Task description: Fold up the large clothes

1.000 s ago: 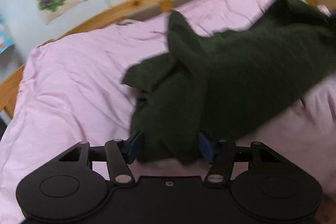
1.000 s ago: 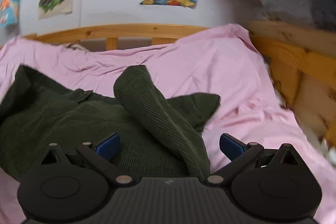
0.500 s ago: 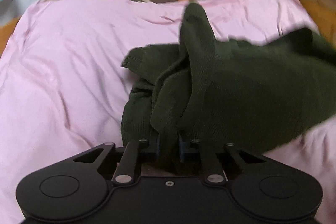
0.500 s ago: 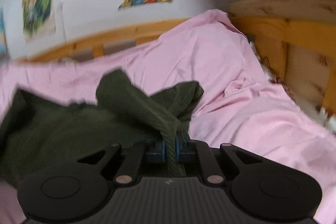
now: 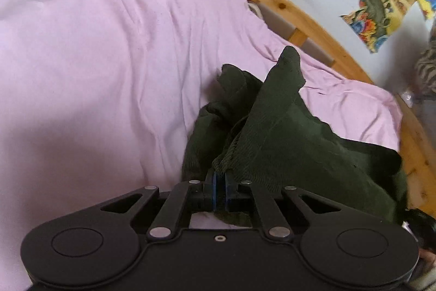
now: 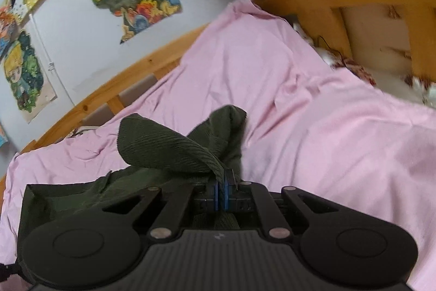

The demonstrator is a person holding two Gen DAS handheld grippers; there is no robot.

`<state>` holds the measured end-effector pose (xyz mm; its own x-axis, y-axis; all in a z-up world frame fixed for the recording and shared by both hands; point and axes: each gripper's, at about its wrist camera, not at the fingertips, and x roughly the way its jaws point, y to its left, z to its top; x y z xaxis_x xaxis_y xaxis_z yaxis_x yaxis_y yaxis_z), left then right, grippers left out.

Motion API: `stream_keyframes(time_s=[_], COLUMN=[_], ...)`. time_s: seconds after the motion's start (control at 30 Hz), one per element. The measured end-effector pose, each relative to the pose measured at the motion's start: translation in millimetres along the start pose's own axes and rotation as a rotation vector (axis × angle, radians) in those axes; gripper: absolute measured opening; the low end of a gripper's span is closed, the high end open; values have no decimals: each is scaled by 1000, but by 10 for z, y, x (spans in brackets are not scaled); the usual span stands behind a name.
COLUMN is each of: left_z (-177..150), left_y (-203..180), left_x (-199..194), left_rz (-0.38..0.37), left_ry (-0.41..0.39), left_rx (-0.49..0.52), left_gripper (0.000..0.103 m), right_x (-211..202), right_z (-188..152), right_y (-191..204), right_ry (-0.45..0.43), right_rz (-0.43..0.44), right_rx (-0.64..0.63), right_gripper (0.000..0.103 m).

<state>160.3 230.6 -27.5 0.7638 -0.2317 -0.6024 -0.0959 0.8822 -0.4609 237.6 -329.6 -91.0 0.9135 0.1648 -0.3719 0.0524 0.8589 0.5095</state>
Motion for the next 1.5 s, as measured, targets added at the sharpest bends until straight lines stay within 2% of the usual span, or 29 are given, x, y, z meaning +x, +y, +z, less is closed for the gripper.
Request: stream_keyframes(time_s=[0.07, 0.1, 0.13, 0.2, 0.27, 0.3, 0.33, 0.4, 0.43, 0.47, 0.5, 0.6, 0.63, 0.7, 0.8, 0.9, 0.93, 0.97, 1.07, 1.17, 1.23, 1.3, 1.37, 1.4, 1.43, 1.5], left_z=[11, 13, 22, 56, 62, 61, 62, 36, 24, 27, 40, 126, 138, 154, 172, 178, 172, 162, 143, 64, -54, -147, -204, -210, -196, -140], left_y=[-40, -52, -21, 35, 22, -15, -68, -186, -238, -264, -248, -98, -75, -59, -91, -173, -194, -219, -222, -149, -67, 74, 214, 208, 145, 9], left_x=[-54, -88, -130, -170, -136, -116, -87, -48, -9, 27, 46, 55, 58, 77, 155, 232, 244, 236, 53, -177, -153, -70, -21, -24, -46, -80], left_rz=[15, 17, 24, 30, 28, 12, -2, 14, 45, 75, 81, 36, 46, 58, 39, 42, 45, 49, 74, 89, 128, 155, 145, 140, 136, 149], left_ry=[2, 2, 0, -3, 4, 6, 7, 15, 21, 21, 21, 13, 4, 6, 39, 49, 48, 38, -63, -143, -106, -63, -39, -42, -52, -57], left_rx=[92, 122, 138, 144, 160, 181, 215, 309, 352, 370, 354, 227, 212, 224, 235, 270, 282, 290, 221, 67, -7, -80, -193, -198, -157, -54], left_gripper=[9, 11, 13, 16, 16, 18, 25, 29, 12, 4, 5, 5, 5, 6, 18, 19, 7, 2, 1, 1, 1, 1, 1, 1, 2, 4], right_x=[-3, -6, -15, -31, -42, -46, -49, -33, -20, -6, 12, 35, 32, 24, 29, 37, 35, 31, 2, -55, -28, 17, 58, 61, 60, 38], right_z=[-11, -10, -9, -2, 11, 15, 14, 2, -5, -17, -29, -50, -53, -60, -75, -94, -100, -101, -65, 35, 53, 28, 6, 6, 11, 22], right_y=[8, 19, 30, 41, 74, 101, 129, 177, 191, 197, 199, 184, 175, 178, 209, 250, 264, 273, 248, 48, -65, -113, -141, -137, -98, 20], right_ry=[4, 5, 5, 0, -11, -19, -26, -34, -32, -27, -21, -9, -6, -4, 3, 6, 2, -1, -36, -78, -61, -41, -26, -24, -27, -41], right_rz=[-2, -6, -7, 0, 5, 4, 1, -6, -3, 2, 6, -5, -2, 2, 9, 16, 19, 20, 23, 76, 91, 75, 62, 57, 46, 19], right_rx=[-7, -17, -21, -21, -40, -59, -83, -123, -129, -128, -125, -125, -121, -119, -128, -147, -158, -170, -147, 22, 102, 131, 157, 154, 120, 15], right_gripper=[9, 17, 20, 34, 41, 43, 44, 45, 45, 45, 45, 45, 45, 45, 46, 53, 53, 52, 4, 4, 4, 4, 4, 5, 8, 18])
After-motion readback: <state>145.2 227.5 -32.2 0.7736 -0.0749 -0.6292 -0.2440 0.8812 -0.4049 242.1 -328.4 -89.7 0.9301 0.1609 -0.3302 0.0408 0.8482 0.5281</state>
